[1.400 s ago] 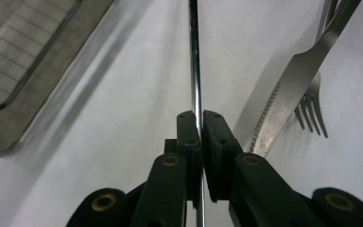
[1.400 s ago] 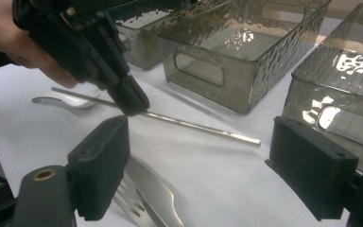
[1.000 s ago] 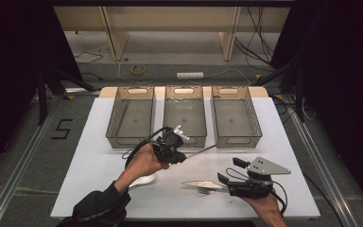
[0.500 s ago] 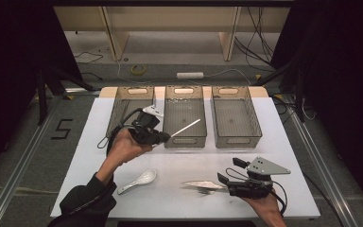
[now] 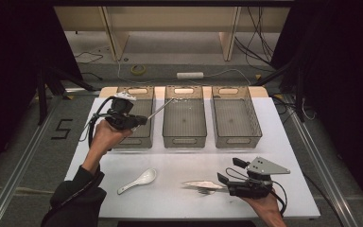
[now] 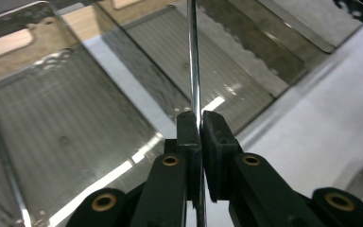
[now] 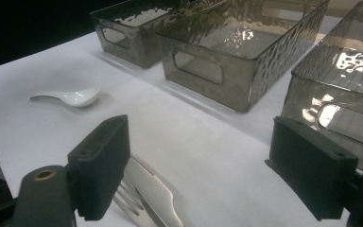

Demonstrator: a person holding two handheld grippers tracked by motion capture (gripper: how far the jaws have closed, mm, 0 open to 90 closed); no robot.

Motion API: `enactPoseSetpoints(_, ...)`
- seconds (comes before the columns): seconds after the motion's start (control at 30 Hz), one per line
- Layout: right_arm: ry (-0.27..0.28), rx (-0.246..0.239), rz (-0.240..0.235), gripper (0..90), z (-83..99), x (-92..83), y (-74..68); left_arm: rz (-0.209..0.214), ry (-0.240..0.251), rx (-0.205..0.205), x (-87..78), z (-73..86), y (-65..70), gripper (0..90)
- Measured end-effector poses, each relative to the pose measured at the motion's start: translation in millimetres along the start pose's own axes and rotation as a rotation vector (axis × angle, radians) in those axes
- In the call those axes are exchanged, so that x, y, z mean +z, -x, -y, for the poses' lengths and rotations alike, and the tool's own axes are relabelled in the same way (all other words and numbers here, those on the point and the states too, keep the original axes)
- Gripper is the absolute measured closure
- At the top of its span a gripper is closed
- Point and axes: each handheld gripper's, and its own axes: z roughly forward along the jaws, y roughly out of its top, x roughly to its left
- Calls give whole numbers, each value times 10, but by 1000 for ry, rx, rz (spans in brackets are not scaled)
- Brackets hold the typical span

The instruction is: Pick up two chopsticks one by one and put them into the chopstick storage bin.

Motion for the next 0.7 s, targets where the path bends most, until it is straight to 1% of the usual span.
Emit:
enactPoseSetpoints(0.07,1,0,-2,219,2,3,2,-9,6,-20,5,8,-77,858)
enactPoseSetpoints(0.2,-1,4,0,219,2,7,2,-39,19,-48,24,5,-206,857)
enactPoseSetpoints(0.27,-2,1,-1,219,4,8,3,-44,24,-61,27,8,-274,857)
enactPoseSetpoints(0.4,-3,3,-2,220,5,12,4,-70,36,-87,50,10,-386,857)
enactPoseSetpoints(0.57,-2,2,-1,220,5,10,4,-101,27,-115,134,18,-521,857)
enactPoseSetpoints(0.67,-1,3,0,220,6,12,10,-107,24,-133,184,34,-588,857)
enactPoseSetpoints(0.7,-1,5,0,220,6,13,9,-112,17,-134,196,37,-603,857)
